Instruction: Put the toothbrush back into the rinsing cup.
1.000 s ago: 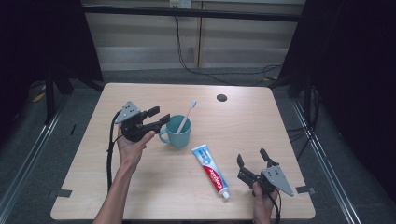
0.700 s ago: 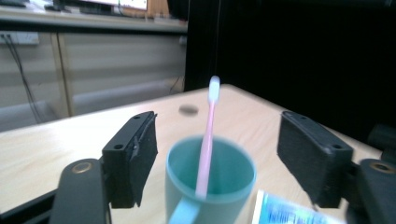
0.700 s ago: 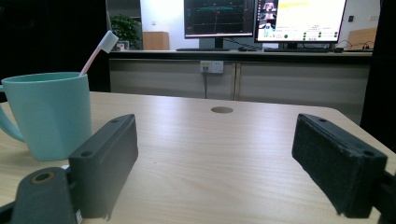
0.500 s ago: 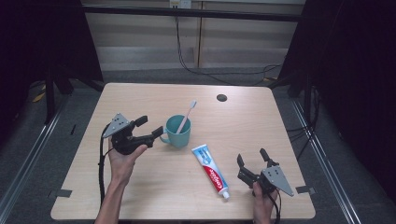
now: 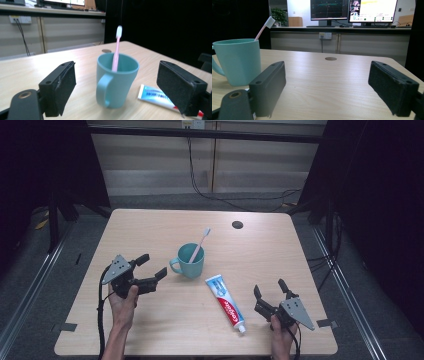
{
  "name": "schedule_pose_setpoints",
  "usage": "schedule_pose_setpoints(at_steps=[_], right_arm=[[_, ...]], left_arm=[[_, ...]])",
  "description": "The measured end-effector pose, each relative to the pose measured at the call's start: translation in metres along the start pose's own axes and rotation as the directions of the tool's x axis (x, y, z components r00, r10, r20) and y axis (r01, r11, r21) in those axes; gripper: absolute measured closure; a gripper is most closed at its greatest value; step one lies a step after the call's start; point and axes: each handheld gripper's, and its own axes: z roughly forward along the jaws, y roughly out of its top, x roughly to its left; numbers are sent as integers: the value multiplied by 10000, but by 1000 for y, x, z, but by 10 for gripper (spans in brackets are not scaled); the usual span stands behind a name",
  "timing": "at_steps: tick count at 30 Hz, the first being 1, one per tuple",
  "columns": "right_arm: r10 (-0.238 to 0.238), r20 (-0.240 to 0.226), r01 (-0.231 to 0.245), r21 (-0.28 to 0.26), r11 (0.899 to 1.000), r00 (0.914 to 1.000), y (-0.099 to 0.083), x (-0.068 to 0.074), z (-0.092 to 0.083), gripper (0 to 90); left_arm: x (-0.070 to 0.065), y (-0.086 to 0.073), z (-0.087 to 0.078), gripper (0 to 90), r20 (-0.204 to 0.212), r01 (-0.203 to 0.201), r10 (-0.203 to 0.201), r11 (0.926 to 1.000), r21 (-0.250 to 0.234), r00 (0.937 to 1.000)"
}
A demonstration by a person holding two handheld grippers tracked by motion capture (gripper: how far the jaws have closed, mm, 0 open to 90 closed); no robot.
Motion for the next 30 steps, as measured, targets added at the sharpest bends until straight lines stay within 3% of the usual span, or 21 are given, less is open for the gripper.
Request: schedule_pose_setpoints(at_steps=[1, 8, 11, 13, 17, 20, 25, 27, 29, 30], right_arm=[[4, 1, -4, 5, 10000, 10000, 0, 0, 0, 136], [0, 139, -1, 95, 10000, 9999, 0, 0, 1, 135], [-19, 139, 16, 175, 9998, 9999, 1, 1, 2, 133], [-48, 104, 46, 155, 9999, 9999, 1, 0, 2, 133], [-42, 102, 41, 136, 9999, 9999, 1, 0, 2, 133], [23, 67, -25, 304, 9995, 10000, 1, 0, 3, 133], [-200, 7, 199, 1004, 9948, 9998, 3, 2, 6, 137], [-45, -5, 45, 1361, 9907, 10000, 4, 3, 9, 140], [58, -349, -1, 1616, 9869, 9994, 5, 4, 10, 134], [168, -526, -72, 1764, 9843, 9985, 5, 3, 11, 134]], left_arm=[[1, -5, -2, 155, -302, 25, -22, 10000, 88, 9995], [4, -27, -12, 154, -312, 301, -301, 9995, -22, 9991], [3, -36, -14, 155, -550, 130, -139, 9998, -175, 9984], [3, -38, -15, 154, -523, 12, -6, 9999, 120, 9986], [-1, -38, -15, 155, -266, 23, -22, 10000, 13, 9996], [-5, -47, -19, 156, -625, 77, -81, 9999, -67, 9980], [-11, -48, -18, 158, -130, -262, 265, 9995, 176, 9996], [-14, -51, -15, 155, 114, -254, 250, 9990, 360, 9996], [-16, -52, -14, 156, 221, -267, 257, 9987, 424, 9994], [-19, -52, -12, 156, 161, -617, 610, 9970, 475, 9980]])
